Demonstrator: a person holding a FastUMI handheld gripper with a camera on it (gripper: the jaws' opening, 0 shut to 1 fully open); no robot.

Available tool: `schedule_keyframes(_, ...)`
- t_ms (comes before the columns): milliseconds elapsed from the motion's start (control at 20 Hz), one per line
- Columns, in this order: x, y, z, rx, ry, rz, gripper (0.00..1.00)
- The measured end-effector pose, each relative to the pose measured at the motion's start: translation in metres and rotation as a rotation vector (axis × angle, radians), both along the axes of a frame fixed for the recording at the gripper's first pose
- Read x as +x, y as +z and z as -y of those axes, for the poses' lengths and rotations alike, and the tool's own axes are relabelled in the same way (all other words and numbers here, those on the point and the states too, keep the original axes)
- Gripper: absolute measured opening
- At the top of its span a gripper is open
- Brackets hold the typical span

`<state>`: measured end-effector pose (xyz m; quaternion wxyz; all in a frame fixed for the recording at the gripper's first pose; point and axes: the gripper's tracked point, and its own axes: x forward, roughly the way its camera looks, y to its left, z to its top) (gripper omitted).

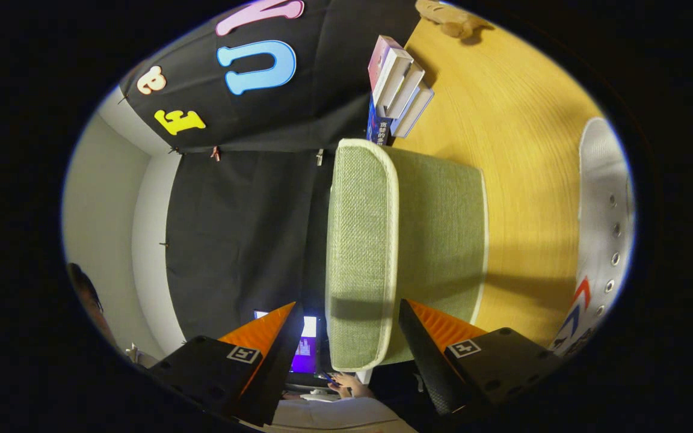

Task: Open the storage box then place both shoes into the box .Put the left shoe in first, then the right shoe, with the right side of both shoes facing outward in a uniform manner.

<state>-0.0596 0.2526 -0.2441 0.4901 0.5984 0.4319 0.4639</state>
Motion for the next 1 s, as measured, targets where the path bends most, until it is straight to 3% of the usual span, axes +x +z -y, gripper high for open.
schedule_keyframes(250,-0.015,-0.008,-0.016,0.011,0.041,-0.021,0.94)
schedule_keyframes(300,-0.015,-0.013,-0.017,0.015,0.042,-0.044,0.88)
schedule_keyframes(350,-0.012,-0.012,-0.015,0.039,0.042,-0.079,0.74)
schedule_keyframes(450,-0.015,-0.014,-0.016,0.067,0.048,-0.096,0.64)
schedule_keyframes(600,-0.010,-0.012,-0.004,0.085,0.017,-0.071,0.32)
schedule_keyframes(650,-0.007,-0.005,0.001,0.098,-0.016,-0.048,0.13)
schedule_keyframes(700,-0.010,0.003,0.008,0.103,-0.030,-0.023,0.08)
schedule_keyframes(1000,-0.010,0.056,0.014,0.039,-0.040,0.090,0.05)
